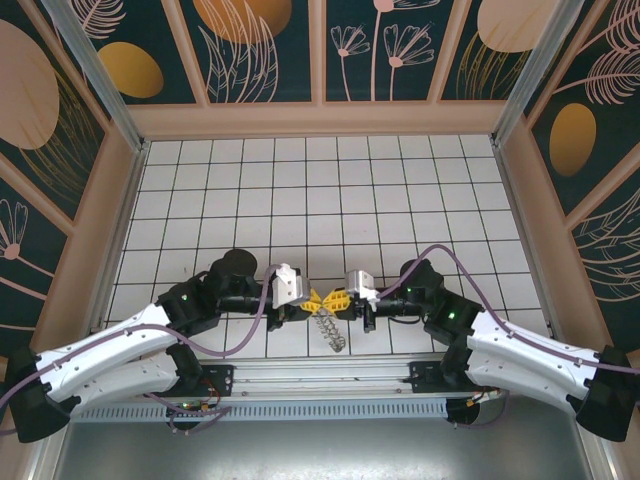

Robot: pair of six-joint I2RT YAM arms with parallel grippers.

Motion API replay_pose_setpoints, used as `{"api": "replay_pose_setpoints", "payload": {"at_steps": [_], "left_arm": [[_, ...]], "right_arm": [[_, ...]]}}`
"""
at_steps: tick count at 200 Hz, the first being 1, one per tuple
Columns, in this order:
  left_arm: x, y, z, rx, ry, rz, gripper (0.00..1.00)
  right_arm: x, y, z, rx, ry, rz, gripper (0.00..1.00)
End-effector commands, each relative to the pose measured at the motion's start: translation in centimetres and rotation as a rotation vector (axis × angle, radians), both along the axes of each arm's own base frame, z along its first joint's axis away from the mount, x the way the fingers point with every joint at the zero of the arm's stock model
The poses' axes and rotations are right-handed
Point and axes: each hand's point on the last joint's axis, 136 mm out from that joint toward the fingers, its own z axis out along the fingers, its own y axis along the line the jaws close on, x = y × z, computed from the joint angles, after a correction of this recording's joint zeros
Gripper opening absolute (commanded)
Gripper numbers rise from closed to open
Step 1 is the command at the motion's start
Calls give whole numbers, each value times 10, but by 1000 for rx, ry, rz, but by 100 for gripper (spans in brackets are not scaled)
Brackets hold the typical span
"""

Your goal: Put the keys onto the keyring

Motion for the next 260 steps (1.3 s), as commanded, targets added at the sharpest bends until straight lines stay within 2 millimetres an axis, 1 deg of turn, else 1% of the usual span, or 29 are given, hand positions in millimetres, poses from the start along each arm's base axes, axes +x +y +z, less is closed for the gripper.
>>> {"api": "replay_pose_setpoints", "payload": {"at_steps": [1,42,57,76,91,124,140,154,170,196,228,260], "left_arm": [[4,-6,4,3,-36,10,11],[11,-8,-3,27,-46,45,6],[12,-9,-4,29,-50,47,0],[12,-9,-3,22,-51,43,0],[12,-9,0,5,-58,46,0],[15,-4,20,-62,-92,85,0],[18,-1,25,-78,-107,111,0],[21,1,25,-79,-118,130,0],[22,3,26,-86,-128,144,0],[22,4,32,-105,-141,149,0],[20,4,32,-105,-138,138,0],[15,2,35,-113,-134,110,0]], "right_arm": [[-6,3,57,172,-94,41,0],[-9,1,61,201,-96,49,0],[-9,1,60,208,-98,50,0],[-9,1,60,215,-98,50,0],[-8,1,59,213,-97,43,0],[-2,0,53,193,-82,5,0],[2,-3,51,195,-74,-35,12],[6,-8,50,200,-76,-67,22],[8,-12,50,202,-75,-97,28],[11,-17,50,196,-72,-130,30],[17,-23,47,182,-73,-178,30],[18,-21,43,162,-60,-183,30]]}}
